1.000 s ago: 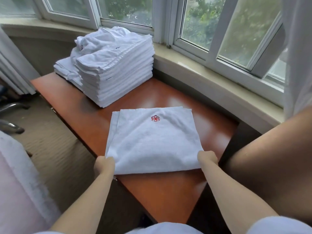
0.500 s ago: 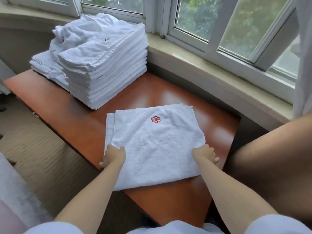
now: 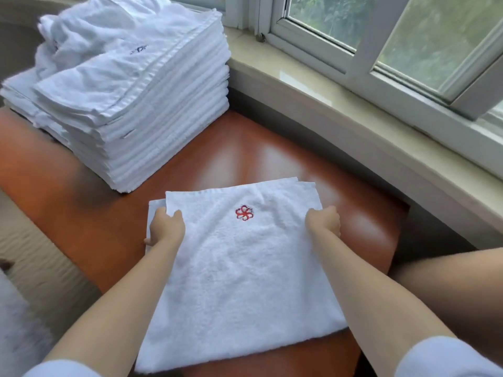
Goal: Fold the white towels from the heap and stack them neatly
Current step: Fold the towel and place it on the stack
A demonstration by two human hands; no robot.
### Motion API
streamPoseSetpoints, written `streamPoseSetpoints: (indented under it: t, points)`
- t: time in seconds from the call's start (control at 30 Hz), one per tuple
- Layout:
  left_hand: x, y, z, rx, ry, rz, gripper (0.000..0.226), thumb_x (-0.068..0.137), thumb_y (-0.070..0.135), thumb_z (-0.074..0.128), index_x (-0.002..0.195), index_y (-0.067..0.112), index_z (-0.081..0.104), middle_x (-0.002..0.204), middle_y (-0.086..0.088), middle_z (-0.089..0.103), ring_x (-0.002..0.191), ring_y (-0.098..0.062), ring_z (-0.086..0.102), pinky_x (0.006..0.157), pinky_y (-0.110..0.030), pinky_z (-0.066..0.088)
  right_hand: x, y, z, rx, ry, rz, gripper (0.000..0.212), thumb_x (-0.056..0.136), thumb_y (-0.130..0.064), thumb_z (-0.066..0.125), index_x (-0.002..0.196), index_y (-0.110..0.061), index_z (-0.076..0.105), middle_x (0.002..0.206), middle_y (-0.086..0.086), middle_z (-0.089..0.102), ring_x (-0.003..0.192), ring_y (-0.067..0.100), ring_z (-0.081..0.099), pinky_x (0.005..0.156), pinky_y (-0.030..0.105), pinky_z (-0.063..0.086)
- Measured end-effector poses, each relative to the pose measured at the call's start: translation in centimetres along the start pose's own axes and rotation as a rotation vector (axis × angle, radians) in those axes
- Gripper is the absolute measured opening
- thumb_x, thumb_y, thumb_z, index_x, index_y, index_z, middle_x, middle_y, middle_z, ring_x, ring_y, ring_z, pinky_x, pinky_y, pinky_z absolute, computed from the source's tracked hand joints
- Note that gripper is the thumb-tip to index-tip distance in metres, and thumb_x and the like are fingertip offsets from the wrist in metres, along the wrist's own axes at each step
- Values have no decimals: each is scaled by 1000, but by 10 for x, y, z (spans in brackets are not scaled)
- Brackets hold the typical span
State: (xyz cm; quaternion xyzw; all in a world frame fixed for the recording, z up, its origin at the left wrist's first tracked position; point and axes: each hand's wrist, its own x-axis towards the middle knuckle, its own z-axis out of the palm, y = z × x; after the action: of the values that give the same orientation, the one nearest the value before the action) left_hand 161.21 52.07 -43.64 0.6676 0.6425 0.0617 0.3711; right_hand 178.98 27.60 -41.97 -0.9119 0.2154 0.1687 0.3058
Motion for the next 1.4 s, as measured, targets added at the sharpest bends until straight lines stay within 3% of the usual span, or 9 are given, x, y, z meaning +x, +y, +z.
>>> streamPoseSetpoints:
  t: [0.37, 0.63, 0.73, 0.83, 0.97, 1.03, 1.17, 1.3, 1.4]
  points:
    - [5, 7, -12, -312, 507, 74, 18, 94, 28, 47, 105, 15, 56, 96, 0, 63, 94, -26, 55, 106, -49, 36, -9, -29, 23, 453, 364, -369, 26, 102, -29, 40, 102, -7, 53, 103, 8, 60, 89, 25, 55, 69, 28, 31]
    - [46, -3, -26, 162, 62, -130, 44, 90, 34, 49, 119, 3, 61, 127, -20, 53, 116, -41, 48, 98, -46, 43, 29, -37, 44, -5, -52, -191, 25, 89, -22, 49, 107, -11, 62, 122, 11, 55, 117, 33, 49, 87, 34, 45]
    - [60, 7, -29, 67, 31, -174, 55, 90, 42, 55, 126, 1, 58, 134, -19, 50, 118, -37, 50, 98, -44, 45, 34, -50, 46, 22, -58, -162, 29, 89, -37, 50, 101, -15, 65, 123, 11, 53, 117, 32, 48, 95, 39, 46]
    - [73, 10, -31, -144, -46, -238, 61, 88, 41, 66, 130, -1, 53, 133, -15, 55, 120, -33, 53, 96, -36, 45, 34, -64, 47, 112, -184, -136, 33, 91, -48, 48, 74, -20, 51, 89, 6, 60, 75, 26, 56, 70, 31, 42]
    - [84, 14, -37, -354, -138, -305, 68, 84, 39, 71, 137, 4, 48, 137, -8, 54, 122, -27, 54, 100, -33, 44, 36, -82, 44, 174, -279, -89, 35, 91, -45, 51, 99, -12, 60, 77, 1, 56, 78, 26, 57, 87, 35, 47]
    - [88, 12, -37, -395, -156, -312, 67, 84, 37, 72, 137, 3, 48, 137, -9, 54, 122, -27, 54, 104, -37, 43, 35, -91, 41, 206, -347, -57, 38, 89, -40, 54, 111, -9, 60, 90, 4, 59, 86, 28, 57, 76, 30, 46]
    - [86, 13, -36, -403, -72, -308, 59, 85, 35, 72, 126, -3, 52, 127, -11, 59, 114, -29, 59, 100, -37, 47, 36, -94, 43, 213, -332, -46, 43, 93, -40, 51, 119, -6, 57, 100, 8, 59, 93, 31, 59, 71, 28, 44]
    - [81, 18, -44, -551, -11, -286, 41, 88, 23, 68, 121, 1, 54, 100, -4, 60, 99, -22, 57, 83, -32, 45, 30, -83, 37, 284, -203, -58, 31, 92, -40, 52, 73, -16, 54, 63, 1, 45, 78, 31, 50, 82, 33, 38]
    - [70, 31, -57, -571, 48, -51, 19, 93, 16, 60, 77, 9, 56, 70, 3, 47, 82, -19, 49, 73, -29, 37, 18, -91, 11, 310, -120, -114, 32, 90, -39, 56, 67, -16, 60, 61, -2, 50, 74, 30, 53, 83, 32, 46]
